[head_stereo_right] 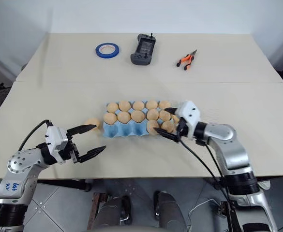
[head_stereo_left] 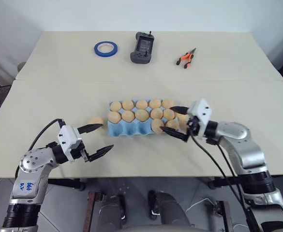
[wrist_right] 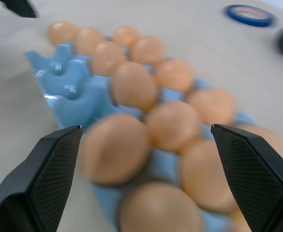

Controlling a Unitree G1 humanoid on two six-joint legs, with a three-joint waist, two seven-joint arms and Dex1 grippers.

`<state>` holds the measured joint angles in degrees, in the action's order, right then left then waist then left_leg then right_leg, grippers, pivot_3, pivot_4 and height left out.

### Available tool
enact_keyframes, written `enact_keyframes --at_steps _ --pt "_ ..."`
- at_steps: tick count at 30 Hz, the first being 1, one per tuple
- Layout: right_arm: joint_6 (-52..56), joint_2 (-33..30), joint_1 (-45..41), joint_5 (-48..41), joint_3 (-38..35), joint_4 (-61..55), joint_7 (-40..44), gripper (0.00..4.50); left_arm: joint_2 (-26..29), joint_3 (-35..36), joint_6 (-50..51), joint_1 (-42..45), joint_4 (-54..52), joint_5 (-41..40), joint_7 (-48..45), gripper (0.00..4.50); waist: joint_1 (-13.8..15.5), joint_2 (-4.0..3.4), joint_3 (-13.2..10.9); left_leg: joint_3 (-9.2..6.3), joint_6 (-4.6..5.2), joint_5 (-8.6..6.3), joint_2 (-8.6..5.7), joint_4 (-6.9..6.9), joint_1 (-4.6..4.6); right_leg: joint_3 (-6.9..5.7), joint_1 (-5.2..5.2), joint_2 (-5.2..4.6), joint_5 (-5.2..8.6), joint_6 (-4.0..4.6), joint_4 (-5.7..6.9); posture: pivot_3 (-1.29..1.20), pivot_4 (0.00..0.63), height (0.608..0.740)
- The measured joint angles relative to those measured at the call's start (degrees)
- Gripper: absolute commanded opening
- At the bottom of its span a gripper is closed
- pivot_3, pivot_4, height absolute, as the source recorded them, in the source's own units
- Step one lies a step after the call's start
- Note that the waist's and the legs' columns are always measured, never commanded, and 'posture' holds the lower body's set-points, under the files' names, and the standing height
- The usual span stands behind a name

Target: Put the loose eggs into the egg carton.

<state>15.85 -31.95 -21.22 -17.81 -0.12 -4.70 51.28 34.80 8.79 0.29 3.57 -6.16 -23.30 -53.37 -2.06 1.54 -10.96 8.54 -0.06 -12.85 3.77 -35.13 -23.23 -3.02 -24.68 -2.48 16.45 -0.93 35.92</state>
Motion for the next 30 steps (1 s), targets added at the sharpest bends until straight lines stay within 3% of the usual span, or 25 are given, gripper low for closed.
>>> enact_keyframes --at_steps 6,12,21,30 --pt "-10.50 -3.01 10.28 -3.77 -14.09 3.12 1.81 4.48 -0.28 -2.25 0.20 2.96 0.84 0.34 -1.22 4.50 0.71 0.01 0.01 -0.02 0.02 -0.02 -0.03 -0.01 0.01 -0.02 0.06 0.04 -0.01 -0.02 -0.06 0.00 0.150 0.740" --pt "-17.26 -6.32 20.82 -4.73 -21.31 7.91 5.62 4.48 -1.06 -4.65 0.60 7.42 5.06 1.00 -2.31 4.50 0.44 0.01 0.01 -0.02 0.00 0.01 0.00 -0.06 0.09 -0.01 0.12 0.12 -0.01 -0.04 -0.04 0.00 0.150 0.740" --pt "-23.64 -6.44 24.28 -4.97 -23.07 18.46 7.89 4.48 -2.57 -7.59 0.97 10.22 7.10 1.08 -4.48 4.50 0.22 0.02 0.01 0.01 0.00 0.09 0.00 -0.21 0.12 0.06 0.15 0.14 -0.02 -0.07 -0.03 0.00 0.150 0.740" --pt "-15.20 -5.22 18.93 -6.27 -15.41 9.27 7.43 4.48 -2.54 -7.10 0.31 10.89 7.07 1.02 -5.55 4.50 0.27 0.01 0.01 -0.01 0.00 0.11 0.02 -0.20 0.10 0.08 0.14 0.13 -0.02 -0.07 0.02 0.00 0.150 0.740"
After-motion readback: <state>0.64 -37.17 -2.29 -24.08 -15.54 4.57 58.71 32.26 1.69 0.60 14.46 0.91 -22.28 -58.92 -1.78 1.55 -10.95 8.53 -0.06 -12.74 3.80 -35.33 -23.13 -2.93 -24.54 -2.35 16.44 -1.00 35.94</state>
